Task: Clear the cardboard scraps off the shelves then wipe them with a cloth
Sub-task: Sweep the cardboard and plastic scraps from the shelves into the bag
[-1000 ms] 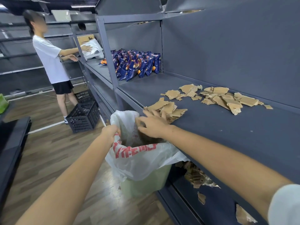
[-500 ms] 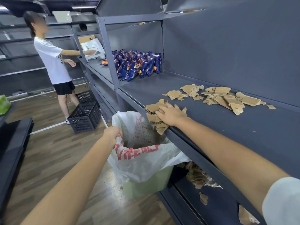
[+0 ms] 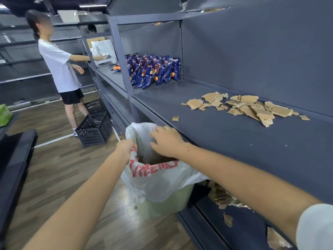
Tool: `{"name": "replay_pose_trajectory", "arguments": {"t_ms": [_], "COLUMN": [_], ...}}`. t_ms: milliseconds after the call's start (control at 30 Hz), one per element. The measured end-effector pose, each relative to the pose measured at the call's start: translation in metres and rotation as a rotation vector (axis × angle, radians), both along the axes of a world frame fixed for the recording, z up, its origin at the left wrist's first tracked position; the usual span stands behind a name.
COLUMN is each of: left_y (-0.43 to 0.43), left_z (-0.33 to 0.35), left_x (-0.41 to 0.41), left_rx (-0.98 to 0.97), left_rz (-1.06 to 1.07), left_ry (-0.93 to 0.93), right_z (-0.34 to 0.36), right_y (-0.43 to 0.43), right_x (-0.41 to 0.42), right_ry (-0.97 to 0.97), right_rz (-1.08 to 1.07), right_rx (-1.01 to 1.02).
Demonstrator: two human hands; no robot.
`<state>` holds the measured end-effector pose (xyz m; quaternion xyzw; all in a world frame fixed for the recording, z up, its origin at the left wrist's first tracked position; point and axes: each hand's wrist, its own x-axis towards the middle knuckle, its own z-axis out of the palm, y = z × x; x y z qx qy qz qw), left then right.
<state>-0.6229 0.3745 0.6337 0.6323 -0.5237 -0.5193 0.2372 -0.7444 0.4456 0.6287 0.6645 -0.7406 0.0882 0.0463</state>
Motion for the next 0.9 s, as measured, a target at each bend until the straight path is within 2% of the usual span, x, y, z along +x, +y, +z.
{"name": "replay_pose_trajectory", "arguments": {"t_ms": [100,267,367,500,600,800,900], "left_y": [0.001,0.002,0.001,0.0,0.001,0.002,0.007], "left_z": [0.0,0.002,0.001,0.001,0.0,-0.007,-0.009], "left_x": [0.0,0.0,0.001,0.001,0.0,-0.001,0.0], "left_rx": [0.001,0.002,0.006,0.0,0.008,0.039,0.035], "left_rz": [-0.011,-0.025,-0.031,-0.023,0.002,0.026,0.055], "left_ry": [0.001,-0.021,-0.03,-0.039,0.03,0.099,0.113], "right_z": [0.008,0.012,0.006,0.005,0.012,0.023,0.031], "right_y": [-0.012,-0.023,-0.02,-0.009,-0.003,0.027,0.051], "right_x": [-0.035,-0.081,-0.073,-0.046,-0.049,-0.122,-0.17], "right_ry": [-0.059,-0.153,-0.135,-0.26,-0.198,-0.038,-0.021], "right_rz": [-0.15,-0.265,-0.202,0.013,0.048,-0.38,-0.6], "right_rx": [-0.025,0.156,0.088,0.046,-0.021,-0.026,-0.03]}}
